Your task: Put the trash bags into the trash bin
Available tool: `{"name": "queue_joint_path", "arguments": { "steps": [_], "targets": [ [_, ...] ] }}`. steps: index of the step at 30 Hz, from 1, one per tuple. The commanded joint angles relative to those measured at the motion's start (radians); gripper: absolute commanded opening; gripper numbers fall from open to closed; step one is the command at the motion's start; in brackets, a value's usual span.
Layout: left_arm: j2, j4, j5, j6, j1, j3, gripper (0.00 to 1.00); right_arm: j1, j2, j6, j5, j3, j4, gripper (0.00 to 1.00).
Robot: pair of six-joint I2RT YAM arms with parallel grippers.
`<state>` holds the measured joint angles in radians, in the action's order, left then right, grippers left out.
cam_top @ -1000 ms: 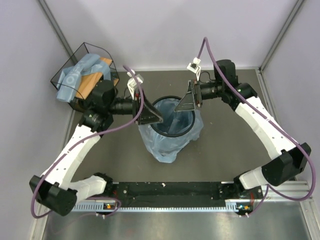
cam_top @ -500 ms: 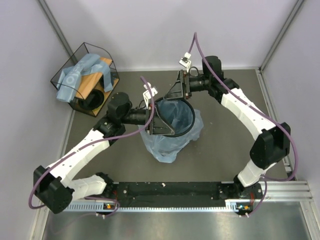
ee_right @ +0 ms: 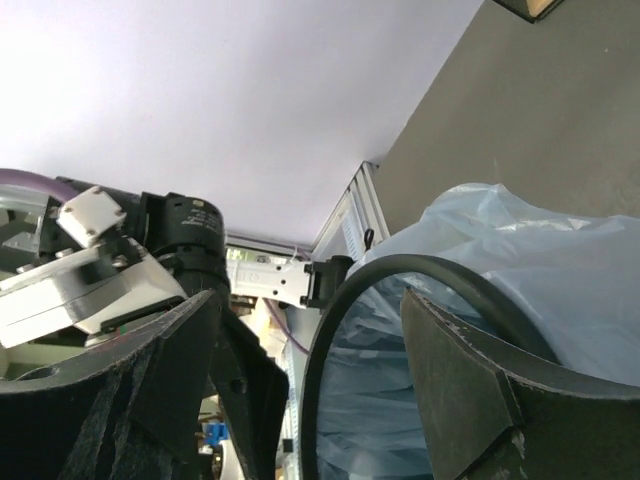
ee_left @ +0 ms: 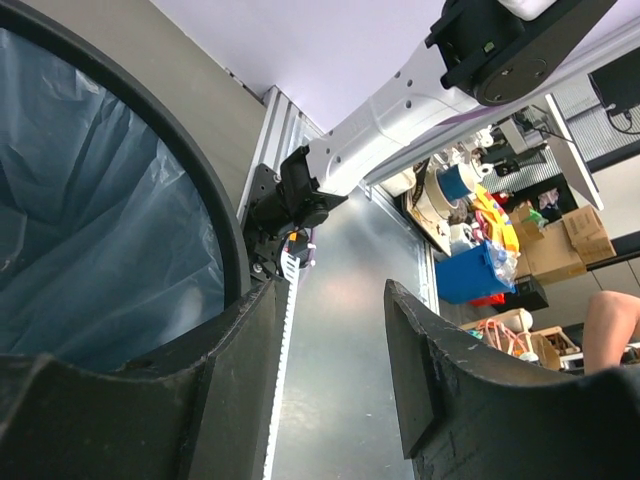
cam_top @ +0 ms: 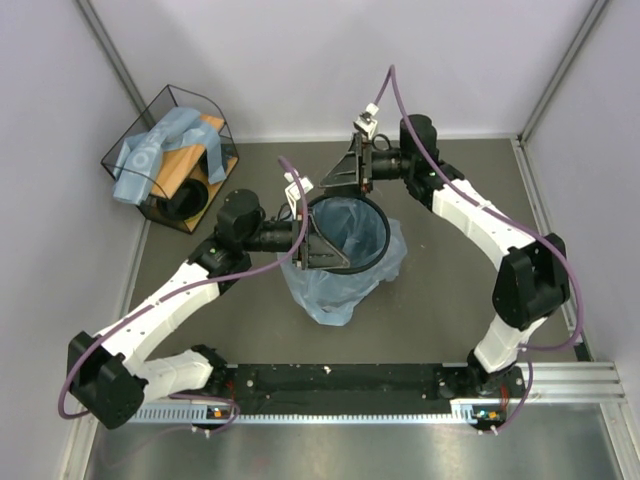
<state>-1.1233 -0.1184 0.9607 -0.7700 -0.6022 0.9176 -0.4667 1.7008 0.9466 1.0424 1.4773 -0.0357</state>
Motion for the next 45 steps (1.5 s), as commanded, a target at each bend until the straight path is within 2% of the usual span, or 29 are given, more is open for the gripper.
{"name": "queue_joint_path", "arguments": {
  "steps": [1,13,18,27,34,40,45],
  "targets": [
    [0.031,-0.010,-0.019,0.026,0.001,-0.002,0.53,-0.013,0.022,-0.026,-0.024,-0.031,0.003,0.73],
    [0.013,0.010,-0.039,0.044,0.002,0.041,0.52,-0.013,0.037,-0.078,-0.041,-0.034,0.079,0.73],
    [0.013,-0.069,-0.010,0.015,0.002,0.070,0.52,-0.042,0.020,-0.092,-0.013,-0.014,0.085,0.73],
    [0.014,-0.032,-0.033,-0.009,0.002,0.106,0.51,-0.078,-0.058,-0.117,-0.010,-0.017,0.125,0.73],
    [0.025,-0.075,-0.007,-0.020,0.005,0.064,0.50,-0.078,-0.136,-0.106,0.042,-0.054,0.166,0.73],
    [-0.010,0.003,-0.013,0.014,0.028,0.122,0.49,-0.004,-0.188,-0.140,0.073,-0.066,0.275,0.73],
    [-0.039,0.000,-0.011,-0.015,0.025,0.115,0.49,0.056,-0.207,-0.209,0.094,-0.124,0.359,0.70]
  ]
}}
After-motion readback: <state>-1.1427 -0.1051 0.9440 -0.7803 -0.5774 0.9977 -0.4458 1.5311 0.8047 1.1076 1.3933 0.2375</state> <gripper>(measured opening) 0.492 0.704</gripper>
